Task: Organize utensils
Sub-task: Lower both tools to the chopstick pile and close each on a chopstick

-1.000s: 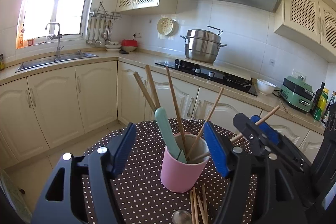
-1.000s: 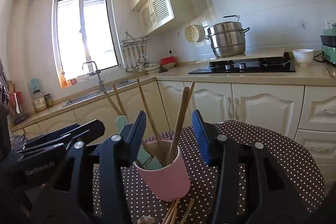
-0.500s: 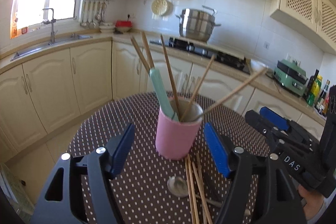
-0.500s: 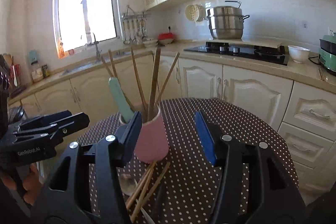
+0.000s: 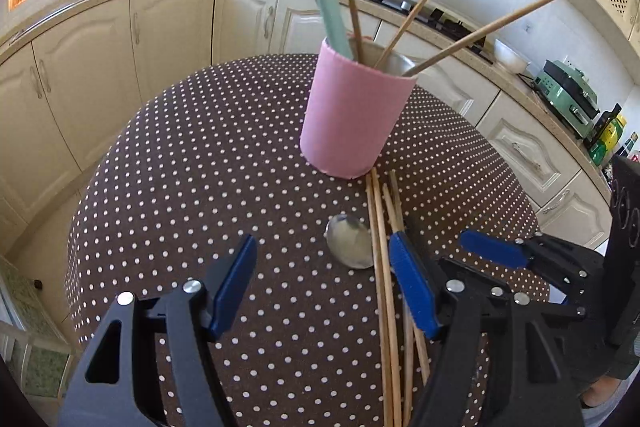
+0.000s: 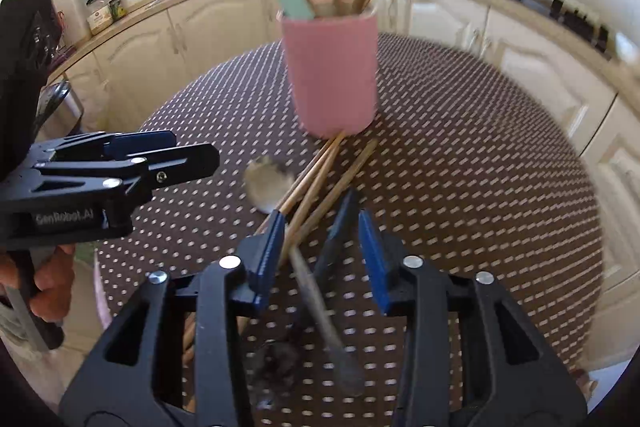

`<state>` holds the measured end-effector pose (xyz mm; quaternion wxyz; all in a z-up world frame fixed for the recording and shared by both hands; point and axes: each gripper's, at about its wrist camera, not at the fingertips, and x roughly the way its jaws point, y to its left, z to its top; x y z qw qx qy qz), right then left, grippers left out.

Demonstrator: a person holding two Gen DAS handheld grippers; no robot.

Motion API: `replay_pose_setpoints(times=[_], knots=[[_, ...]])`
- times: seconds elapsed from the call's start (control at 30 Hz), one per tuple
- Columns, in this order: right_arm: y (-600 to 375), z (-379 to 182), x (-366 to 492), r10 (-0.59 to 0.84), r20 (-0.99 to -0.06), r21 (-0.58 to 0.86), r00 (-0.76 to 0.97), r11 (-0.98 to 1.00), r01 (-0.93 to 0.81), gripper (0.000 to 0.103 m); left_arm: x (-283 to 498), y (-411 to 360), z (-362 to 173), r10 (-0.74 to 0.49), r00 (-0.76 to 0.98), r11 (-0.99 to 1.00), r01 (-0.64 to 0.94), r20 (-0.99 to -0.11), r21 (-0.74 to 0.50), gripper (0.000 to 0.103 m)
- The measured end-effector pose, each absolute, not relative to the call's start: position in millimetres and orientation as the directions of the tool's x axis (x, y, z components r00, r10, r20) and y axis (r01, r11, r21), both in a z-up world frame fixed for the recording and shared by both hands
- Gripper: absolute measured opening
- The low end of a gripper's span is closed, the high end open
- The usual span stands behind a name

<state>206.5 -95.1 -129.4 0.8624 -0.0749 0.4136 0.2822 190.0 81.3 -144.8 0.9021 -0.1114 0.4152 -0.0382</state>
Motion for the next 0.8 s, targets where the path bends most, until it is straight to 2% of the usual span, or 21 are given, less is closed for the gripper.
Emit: replay_pose_setpoints(times=[0.2, 0.27, 0.37, 0.8], knots=[[-82, -144, 221, 0.450, -0.793, 0.192, 0.412, 0.825, -0.531, 0.033, 189, 83, -151, -0.153, 0.632, 0.977, -0.020, -0.759, -0.214, 0.068], [-78, -147, 224, 0.437, -0.802, 0.185, 0.406, 0.830, -0.526, 0.018, 190, 81, -154, -0.154, 0.620, 0.979, -0.009, -0.770, -0.203, 0.068], [-78, -149, 224, 0.434, -0.808, 0.188, 0.400, 0.831, -0.523, 0.012, 193, 74, -162, -0.153, 0.589, 0.984, 0.019, -0.793, -0.176, 0.068], [-120, -136, 233, 0.493, -0.756, 0.268, 0.430, 0.833, -0.484, 0.008, 205, 40, -186, -0.091, 0.538, 0.995, 0.081, -0.838, -0.056, 0.068]])
